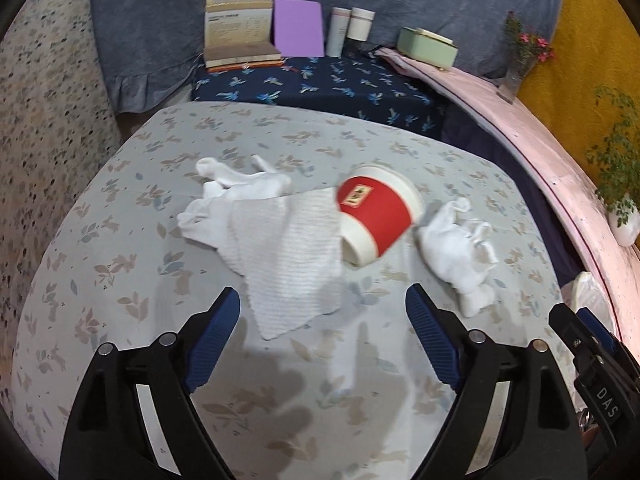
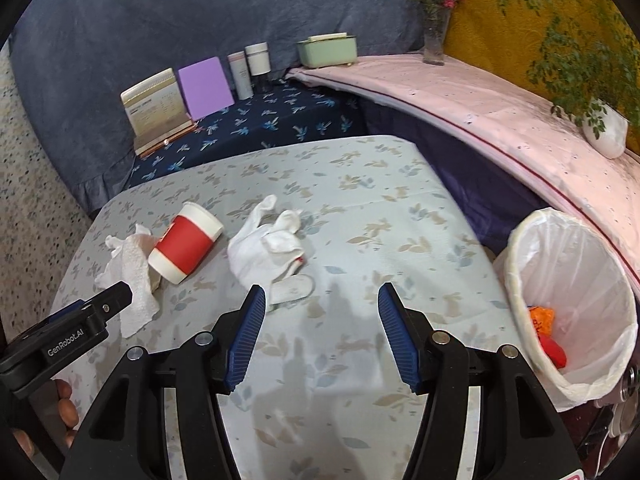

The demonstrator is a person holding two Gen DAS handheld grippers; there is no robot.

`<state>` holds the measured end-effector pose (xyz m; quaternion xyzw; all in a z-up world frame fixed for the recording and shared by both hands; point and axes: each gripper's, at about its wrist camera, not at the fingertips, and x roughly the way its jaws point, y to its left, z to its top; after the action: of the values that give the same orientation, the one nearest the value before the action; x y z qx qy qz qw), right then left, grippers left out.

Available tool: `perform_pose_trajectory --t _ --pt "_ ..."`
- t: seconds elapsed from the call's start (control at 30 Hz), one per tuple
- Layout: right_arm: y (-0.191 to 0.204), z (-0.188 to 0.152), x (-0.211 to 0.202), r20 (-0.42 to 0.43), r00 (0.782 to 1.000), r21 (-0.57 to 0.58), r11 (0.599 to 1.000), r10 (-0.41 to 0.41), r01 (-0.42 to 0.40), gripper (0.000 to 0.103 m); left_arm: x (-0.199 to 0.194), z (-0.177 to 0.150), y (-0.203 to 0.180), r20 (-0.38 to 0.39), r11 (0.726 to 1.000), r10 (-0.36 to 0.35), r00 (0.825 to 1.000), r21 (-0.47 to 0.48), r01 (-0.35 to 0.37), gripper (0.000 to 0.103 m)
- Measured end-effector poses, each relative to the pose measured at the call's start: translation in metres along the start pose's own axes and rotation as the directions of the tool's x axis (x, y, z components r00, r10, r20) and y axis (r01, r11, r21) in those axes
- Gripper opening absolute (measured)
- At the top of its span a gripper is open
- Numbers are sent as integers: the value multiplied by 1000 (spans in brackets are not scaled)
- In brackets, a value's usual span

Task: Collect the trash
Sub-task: 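Grasp the white wet wipe with the left gripper while the right grasps the white glove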

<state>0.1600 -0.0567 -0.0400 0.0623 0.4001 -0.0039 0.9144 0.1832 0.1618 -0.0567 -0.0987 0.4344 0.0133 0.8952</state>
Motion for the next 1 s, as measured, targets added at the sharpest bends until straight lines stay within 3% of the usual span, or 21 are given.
perform_pose_trajectory --t 0.2,0.5,0.7,0.77,0.87,0.97,1.0 --pt "24 1 27 -38 999 -23 999 23 -24 57 23 5 24 -32 999 14 999 -42 -15 81" --pt "47 6 64 -79 996 -45 998 33 -37 58 54 12 32 -74 998 -5 997 -62 1 78" --pt "50 9 86 -101 995 -45 999 22 -27 60 61 9 26 -107 998 -46 993 -37 42 40" --pt "49 9 93 -109 994 -41 999 18 -22 60 60 7 23 -110 998 -65 992 -32 61 23" --pt "47 8 101 -120 993 -29 999 13 -17 60 58 4 20 -115 996 -85 990 -34 82 9" --pt "45 5 106 -134 991 -23 1000 16 -20 58 53 1 14 -109 996 -89 990 -19 87 6" --pt "44 4 107 -133 991 -22 1000 16 -19 53 51 0 12 -106 996 -91 990 -16 89 6"
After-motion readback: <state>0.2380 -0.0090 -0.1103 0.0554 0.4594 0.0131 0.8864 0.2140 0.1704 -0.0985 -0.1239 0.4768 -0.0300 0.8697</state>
